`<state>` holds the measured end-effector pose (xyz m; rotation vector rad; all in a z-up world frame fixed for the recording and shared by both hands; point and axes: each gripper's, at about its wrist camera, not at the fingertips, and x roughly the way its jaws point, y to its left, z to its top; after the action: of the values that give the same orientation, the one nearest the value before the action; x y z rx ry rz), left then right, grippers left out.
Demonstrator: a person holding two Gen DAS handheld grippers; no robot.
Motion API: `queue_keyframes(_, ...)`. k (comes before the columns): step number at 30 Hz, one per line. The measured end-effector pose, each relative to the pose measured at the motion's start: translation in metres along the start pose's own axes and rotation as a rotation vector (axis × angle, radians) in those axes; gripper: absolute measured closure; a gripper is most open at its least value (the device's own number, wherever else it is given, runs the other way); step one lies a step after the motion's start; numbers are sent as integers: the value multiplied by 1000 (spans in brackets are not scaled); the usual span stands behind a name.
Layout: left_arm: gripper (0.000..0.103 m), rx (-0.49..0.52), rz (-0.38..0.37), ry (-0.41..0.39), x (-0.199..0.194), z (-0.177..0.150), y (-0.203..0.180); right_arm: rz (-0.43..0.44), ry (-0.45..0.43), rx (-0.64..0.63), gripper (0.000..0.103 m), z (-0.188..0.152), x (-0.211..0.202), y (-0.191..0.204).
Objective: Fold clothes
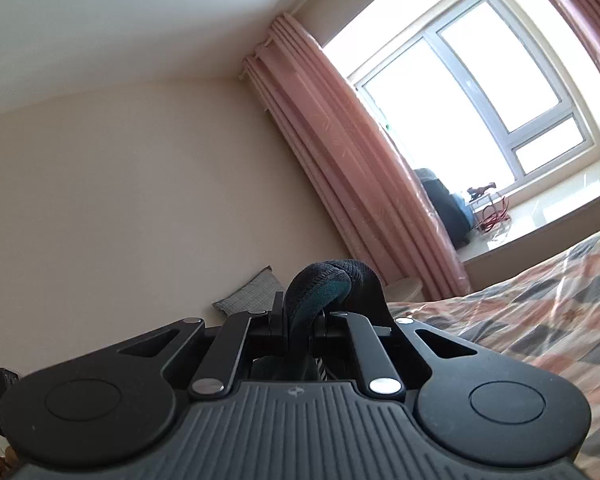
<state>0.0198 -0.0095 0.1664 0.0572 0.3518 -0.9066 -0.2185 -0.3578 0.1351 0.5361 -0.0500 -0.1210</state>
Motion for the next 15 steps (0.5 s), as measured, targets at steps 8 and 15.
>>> queue_keyframes(8, 73, 39, -143, 267, 89, -70, -83, -293, 57, 25, 92, 20, -47, -87)
queue_keyframes(15, 68, 67, -122, 680, 204, -206, -86, -905, 416, 230, 40, -72, -71, -195)
